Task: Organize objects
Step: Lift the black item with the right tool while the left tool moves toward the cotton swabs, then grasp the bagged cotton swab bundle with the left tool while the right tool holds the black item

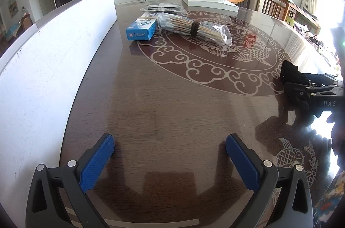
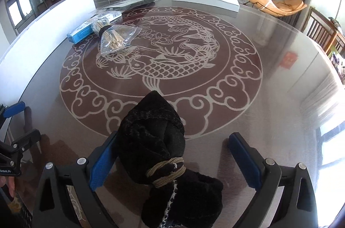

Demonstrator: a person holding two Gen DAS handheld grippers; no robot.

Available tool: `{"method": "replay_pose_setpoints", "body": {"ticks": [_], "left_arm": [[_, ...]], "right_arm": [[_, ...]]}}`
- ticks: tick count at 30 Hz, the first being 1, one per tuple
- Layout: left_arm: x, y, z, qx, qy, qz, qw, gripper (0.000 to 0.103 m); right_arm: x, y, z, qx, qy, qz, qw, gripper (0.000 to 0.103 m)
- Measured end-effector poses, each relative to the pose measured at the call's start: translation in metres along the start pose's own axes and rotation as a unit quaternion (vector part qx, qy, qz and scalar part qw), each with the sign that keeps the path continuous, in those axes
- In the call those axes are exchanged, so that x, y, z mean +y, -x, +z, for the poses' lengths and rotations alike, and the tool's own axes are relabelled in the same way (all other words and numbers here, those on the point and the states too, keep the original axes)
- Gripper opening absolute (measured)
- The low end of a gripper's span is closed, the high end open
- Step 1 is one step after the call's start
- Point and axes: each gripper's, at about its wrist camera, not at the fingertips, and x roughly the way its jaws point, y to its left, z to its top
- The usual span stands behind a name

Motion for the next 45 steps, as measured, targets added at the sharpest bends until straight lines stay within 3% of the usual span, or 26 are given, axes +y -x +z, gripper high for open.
{"method": "replay_pose_setpoints", "body": {"ticks": [6,27,30,33,38,42,45], "left_arm": [[0.0,0.0,0.0,0.0,0.0,0.0,1.0,0.103],[0.0,-0.001,-0.001,-0.001,0.0,0.0,1.0,0.103],[0.0,-0.003,0.003,0.015,-0.013,-0.012,0.9997,0.103],[-0.005,-0.007,0.017,0.046,-0.056,-0.046,0.9963,0.103],[-0.02,-0.003,0.068,0.007,-0.102,-0.054,0.9933,0.103],[-0.045,-0.012,0.125,-0.031,-0.159,-0.057,0.9852,0.103],[-0.059,-0.038,0.167,-0.017,-0.153,-0.058,0.9863,0.103]], "right_arm": [[-0.024,0.005,-0.005,-0.012,-0.025,-0.016,0.999,0.103],[-0.025,0.006,-0.006,-0.02,-0.028,-0.02,0.999,0.103],[-0.025,0.006,-0.006,-0.02,-0.028,-0.02,0.999,0.103],[-0.025,0.006,-0.006,-0.02,-0.028,-0.02,0.999,0.103],[-0.025,0.006,-0.006,-0.02,-0.028,-0.02,0.999,0.103],[-0.025,0.006,-0.006,-0.02,-0.028,-0.02,0.999,0.103],[-0.025,0.006,-0.006,-0.02,-0.028,-0.02,0.999,0.103]]}}
